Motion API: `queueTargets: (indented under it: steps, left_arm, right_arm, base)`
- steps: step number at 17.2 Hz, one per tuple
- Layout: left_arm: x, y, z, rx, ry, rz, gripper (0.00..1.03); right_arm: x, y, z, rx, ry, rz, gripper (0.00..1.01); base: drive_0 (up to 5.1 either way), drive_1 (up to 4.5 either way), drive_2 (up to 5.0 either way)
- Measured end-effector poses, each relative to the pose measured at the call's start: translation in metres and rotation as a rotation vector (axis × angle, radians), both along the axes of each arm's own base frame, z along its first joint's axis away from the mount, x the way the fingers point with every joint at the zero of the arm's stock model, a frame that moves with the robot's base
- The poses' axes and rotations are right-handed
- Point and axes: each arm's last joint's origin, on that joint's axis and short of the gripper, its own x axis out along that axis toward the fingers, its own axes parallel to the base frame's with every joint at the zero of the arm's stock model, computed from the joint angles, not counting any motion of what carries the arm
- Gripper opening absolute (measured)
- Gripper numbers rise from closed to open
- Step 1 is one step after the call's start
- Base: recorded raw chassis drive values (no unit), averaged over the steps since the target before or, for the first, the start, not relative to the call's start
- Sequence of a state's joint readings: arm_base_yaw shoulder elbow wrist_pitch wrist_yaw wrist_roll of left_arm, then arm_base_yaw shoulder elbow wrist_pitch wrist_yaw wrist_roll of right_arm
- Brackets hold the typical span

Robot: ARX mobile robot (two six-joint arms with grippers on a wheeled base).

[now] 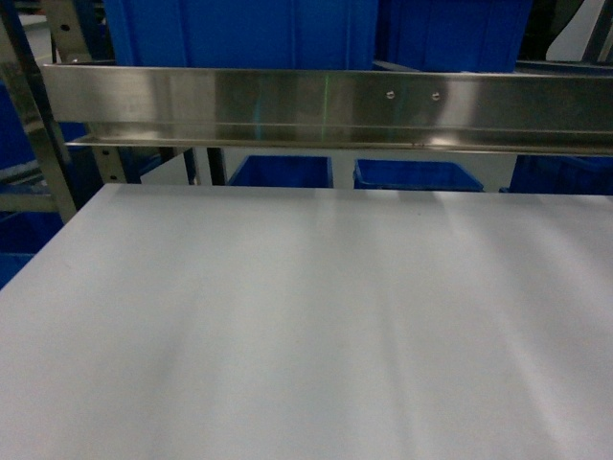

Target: Place magnetic block on left shelf second layer

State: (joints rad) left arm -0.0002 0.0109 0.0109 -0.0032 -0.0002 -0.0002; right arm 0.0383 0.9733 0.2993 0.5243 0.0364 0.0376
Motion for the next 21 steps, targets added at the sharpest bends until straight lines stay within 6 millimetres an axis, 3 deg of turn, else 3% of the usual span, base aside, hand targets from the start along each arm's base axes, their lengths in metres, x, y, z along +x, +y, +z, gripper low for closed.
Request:
queueTargets:
  steps: [21]
  left_arm:
    - [0.0000, 0.0000, 0.0000, 0.000, 0.000, 0.000, 0.98]
  right_arm:
    - [0.0000, 0.0000, 0.0000, 0.000, 0.000, 0.000, 0.43]
  base:
    - [-5.0, 2.42, 2.4]
